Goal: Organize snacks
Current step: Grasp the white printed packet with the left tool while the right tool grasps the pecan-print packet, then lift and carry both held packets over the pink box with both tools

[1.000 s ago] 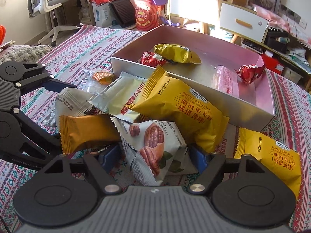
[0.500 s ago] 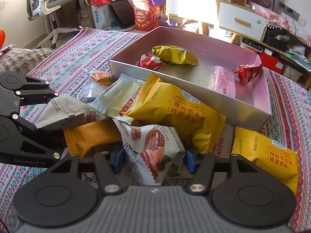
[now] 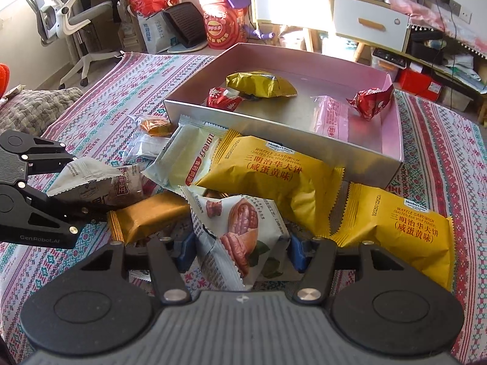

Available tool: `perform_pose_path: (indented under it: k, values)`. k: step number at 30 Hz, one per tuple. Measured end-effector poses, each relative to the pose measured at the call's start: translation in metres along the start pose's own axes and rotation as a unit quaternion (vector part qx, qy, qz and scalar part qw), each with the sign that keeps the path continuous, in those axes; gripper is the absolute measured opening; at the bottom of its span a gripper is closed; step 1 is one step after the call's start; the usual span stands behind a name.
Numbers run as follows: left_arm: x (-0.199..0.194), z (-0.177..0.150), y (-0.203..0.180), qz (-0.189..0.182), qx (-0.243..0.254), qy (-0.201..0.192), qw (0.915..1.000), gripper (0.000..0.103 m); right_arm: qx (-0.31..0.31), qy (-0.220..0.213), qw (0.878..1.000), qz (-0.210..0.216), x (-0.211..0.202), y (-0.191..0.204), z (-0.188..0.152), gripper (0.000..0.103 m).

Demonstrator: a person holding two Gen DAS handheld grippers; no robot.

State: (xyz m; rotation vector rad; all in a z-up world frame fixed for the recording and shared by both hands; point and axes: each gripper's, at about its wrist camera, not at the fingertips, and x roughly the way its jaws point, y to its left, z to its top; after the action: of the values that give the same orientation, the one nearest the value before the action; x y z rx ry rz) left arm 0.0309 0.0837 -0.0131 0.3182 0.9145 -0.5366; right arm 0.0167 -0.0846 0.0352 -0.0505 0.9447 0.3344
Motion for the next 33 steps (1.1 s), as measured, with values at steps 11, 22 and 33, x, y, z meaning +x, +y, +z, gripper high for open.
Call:
perform_pose_path:
  k: [11, 22, 33]
  values:
    - [-0.024, 0.000, -0.004, -0.027, -0.015, -0.013, 0.9994, 0.054, 0.007, -0.007, 1.000, 0.014, -0.011, -0.002, 0.003, 0.055]
    - [-0.038, 0.001, 0.011, -0.046, -0.064, -0.019, 0.9967, 0.054, 0.009, -0.007, 1.000, 0.017, -0.016, -0.001, 0.005, 0.055]
    - [-0.042, 0.012, 0.013, -0.035, -0.087, -0.029, 0.9951, 0.054, 0.020, -0.018, 1.000, 0.015, -0.022, -0.005, 0.012, 0.055]
